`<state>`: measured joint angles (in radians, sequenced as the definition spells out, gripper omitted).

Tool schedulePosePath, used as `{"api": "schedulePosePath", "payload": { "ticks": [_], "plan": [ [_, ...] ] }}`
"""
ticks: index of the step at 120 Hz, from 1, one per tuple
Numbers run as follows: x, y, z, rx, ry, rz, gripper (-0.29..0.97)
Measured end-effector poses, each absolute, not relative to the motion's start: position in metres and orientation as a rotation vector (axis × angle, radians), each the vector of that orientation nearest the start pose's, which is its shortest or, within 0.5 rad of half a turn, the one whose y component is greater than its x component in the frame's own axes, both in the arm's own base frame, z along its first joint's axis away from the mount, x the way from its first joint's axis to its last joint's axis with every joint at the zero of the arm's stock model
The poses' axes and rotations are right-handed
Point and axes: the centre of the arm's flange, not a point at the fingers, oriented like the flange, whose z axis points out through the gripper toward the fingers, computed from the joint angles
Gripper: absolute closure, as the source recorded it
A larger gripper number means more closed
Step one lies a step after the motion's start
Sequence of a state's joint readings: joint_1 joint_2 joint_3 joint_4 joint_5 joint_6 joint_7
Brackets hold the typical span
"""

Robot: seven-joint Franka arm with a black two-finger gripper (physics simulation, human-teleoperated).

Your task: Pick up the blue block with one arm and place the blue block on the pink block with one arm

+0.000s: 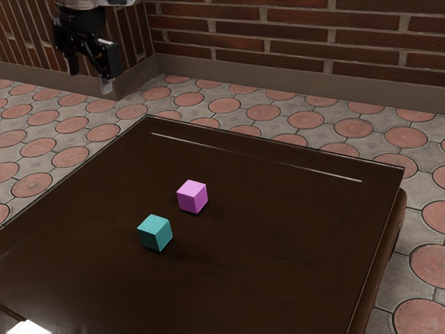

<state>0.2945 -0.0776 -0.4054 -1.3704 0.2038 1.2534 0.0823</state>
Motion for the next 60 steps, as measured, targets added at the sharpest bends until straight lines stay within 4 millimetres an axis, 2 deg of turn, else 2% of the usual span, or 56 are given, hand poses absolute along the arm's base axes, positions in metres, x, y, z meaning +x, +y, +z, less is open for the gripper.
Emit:
{"api": "schedulePosePath", "payload": {
  "ticks": [7, 11, 21, 29, 42, 60],
  "plan": [
    [0.49, -0.043, 0.726, -2.908, 0.21, 0.075, 0.0],
    [0.497, -0.046, 0.713, -2.911, 0.235, 0.112, 0.0],
    [0.503, -0.053, 0.669, -2.894, 0.275, 0.234, 0.0],
    [0.501, -0.059, 0.622, -2.878, 0.304, 0.361, 0.0],
    [0.469, -0.062, 0.568, -2.838, 0.294, 0.399, 0.0],
    [0.452, -0.045, 0.474, -2.837, 0.29, 0.366, 0.0]
  ]
}}
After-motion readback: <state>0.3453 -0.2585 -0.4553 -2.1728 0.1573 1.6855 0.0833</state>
